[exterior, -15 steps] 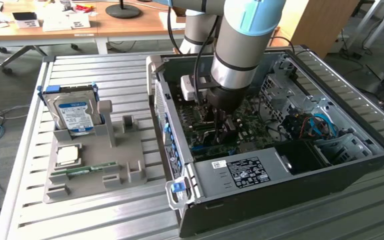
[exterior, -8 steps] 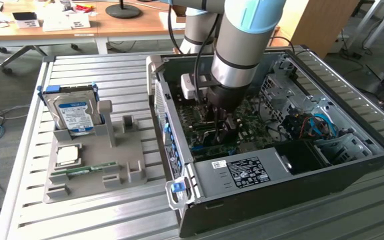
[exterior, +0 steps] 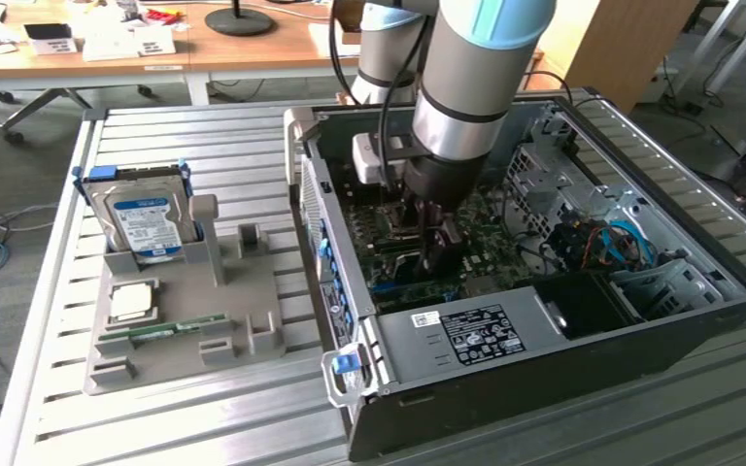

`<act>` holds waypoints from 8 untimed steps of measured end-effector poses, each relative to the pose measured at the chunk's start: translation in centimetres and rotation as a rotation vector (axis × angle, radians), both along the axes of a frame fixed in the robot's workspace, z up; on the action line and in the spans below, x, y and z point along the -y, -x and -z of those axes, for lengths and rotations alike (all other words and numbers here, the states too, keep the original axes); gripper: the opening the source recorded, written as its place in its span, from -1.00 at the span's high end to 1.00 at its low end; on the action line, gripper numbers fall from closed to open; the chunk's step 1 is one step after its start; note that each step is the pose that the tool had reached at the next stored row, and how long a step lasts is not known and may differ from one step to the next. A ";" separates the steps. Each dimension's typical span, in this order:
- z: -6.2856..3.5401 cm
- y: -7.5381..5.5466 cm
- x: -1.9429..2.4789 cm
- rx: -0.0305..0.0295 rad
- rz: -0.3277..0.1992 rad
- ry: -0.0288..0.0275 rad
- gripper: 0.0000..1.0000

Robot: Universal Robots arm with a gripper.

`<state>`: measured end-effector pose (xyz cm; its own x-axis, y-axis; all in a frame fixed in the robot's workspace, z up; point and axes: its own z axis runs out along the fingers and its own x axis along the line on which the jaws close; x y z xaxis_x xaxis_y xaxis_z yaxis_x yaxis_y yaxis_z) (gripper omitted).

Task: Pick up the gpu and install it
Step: 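Insert the gpu into the slot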

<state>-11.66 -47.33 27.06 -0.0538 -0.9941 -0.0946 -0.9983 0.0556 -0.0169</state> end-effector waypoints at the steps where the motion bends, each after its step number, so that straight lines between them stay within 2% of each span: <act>1: -0.21 0.0 0.00 0.0000 0.000 0.0000 -0.51; 8: -1.87 0.0 0.00 0.0000 0.000 0.0000 -0.51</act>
<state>-11.66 -47.33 28.93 -0.0537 -0.9941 -0.0946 -0.9983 0.0556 -0.0169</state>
